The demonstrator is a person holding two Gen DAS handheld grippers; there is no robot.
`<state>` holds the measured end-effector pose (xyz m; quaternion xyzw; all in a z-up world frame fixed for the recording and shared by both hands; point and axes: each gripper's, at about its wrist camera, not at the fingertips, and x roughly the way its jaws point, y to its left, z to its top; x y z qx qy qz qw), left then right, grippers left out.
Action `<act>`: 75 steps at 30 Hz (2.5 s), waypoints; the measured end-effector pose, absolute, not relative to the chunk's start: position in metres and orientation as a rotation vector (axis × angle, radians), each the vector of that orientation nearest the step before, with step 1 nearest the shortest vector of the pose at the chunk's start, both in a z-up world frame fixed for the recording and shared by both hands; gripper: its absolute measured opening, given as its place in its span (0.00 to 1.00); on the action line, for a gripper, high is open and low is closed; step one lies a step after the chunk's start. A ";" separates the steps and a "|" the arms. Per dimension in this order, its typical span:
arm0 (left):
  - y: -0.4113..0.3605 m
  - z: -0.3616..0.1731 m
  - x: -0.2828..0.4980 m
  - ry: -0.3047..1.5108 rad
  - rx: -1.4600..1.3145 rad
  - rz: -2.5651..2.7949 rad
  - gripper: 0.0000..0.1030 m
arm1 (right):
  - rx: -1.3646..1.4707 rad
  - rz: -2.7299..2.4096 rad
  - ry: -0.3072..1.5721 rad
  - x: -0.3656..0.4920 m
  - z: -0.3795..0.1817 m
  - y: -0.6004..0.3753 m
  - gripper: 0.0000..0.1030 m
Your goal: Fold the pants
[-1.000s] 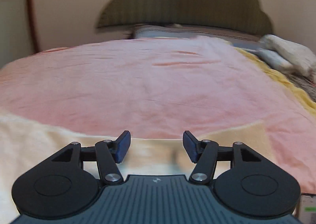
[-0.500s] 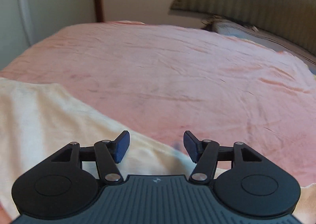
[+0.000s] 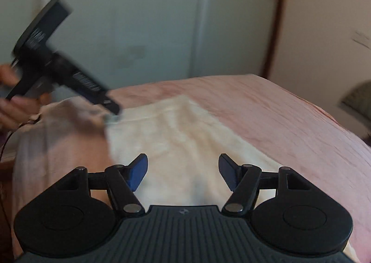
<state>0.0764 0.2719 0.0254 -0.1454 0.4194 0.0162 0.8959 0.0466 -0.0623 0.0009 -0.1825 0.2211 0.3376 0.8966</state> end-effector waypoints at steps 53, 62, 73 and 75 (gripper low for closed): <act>-0.145 -0.005 0.107 0.838 0.421 -0.568 0.51 | 0.022 -0.113 0.775 0.013 -0.039 -0.438 0.13; -0.192 -0.017 0.102 0.763 0.469 -0.567 0.53 | 0.099 -0.280 0.679 -0.007 -0.026 -0.495 0.22; -0.237 -0.021 0.063 0.785 0.455 -0.730 0.59 | 0.138 -0.388 0.639 -0.022 -0.031 -0.519 0.43; -0.249 -0.032 0.059 0.788 0.495 -0.737 0.62 | 0.142 -0.360 0.668 -0.026 -0.039 -0.518 0.59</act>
